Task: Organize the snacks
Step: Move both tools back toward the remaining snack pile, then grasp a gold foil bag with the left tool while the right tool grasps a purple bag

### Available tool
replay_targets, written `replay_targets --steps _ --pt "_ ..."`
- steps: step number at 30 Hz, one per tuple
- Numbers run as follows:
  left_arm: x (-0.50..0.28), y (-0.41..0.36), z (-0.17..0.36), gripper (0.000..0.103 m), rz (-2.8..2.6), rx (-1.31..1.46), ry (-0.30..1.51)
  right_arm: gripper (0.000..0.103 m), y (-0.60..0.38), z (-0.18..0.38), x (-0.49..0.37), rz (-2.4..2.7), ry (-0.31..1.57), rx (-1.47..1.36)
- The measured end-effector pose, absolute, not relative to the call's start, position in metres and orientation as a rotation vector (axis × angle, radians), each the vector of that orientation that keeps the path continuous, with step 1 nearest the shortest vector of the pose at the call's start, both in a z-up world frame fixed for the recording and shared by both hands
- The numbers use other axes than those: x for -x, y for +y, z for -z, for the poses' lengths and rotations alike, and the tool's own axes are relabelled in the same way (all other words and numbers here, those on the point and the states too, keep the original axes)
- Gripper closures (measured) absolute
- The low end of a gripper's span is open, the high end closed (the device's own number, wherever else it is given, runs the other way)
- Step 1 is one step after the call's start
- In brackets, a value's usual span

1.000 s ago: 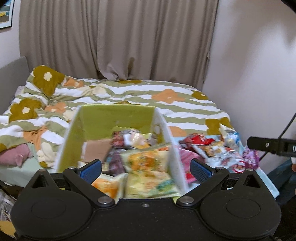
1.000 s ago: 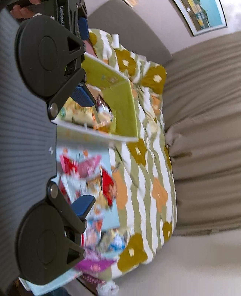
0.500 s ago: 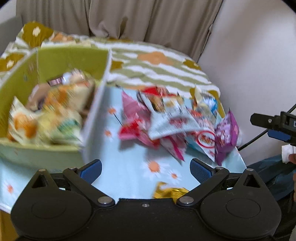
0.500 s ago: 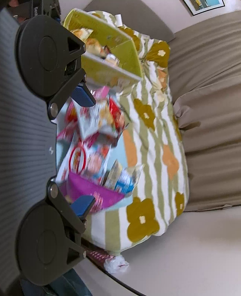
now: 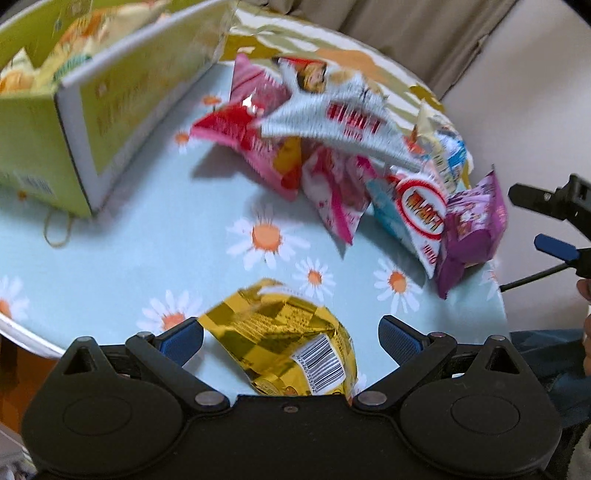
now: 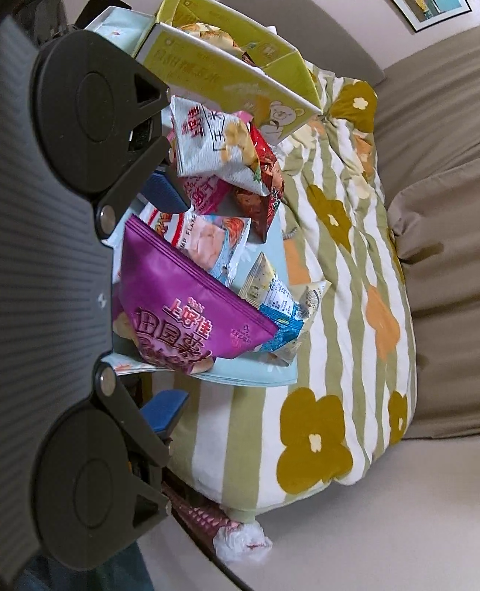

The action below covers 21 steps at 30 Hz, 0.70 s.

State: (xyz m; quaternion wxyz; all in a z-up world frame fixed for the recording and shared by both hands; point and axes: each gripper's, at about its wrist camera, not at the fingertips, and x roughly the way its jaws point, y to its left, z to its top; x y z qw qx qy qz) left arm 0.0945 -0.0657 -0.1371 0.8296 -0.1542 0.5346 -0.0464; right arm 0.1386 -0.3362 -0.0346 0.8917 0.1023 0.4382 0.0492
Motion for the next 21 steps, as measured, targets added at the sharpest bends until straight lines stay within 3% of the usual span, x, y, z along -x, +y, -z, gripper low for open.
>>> replay_targets --steps 10,14,21 --pt "-0.096 -0.083 0.161 0.019 0.068 0.334 1.174 0.000 -0.342 0.060 -0.166 -0.157 0.938 -0.240" --pt "-0.096 -0.092 0.164 0.032 0.075 0.294 1.163 0.000 -0.343 0.070 -0.174 -0.150 0.948 -0.251" --pt "-0.099 -0.104 0.166 0.038 0.105 0.251 1.139 0.000 -0.349 0.086 -0.185 -0.147 0.976 -0.281"
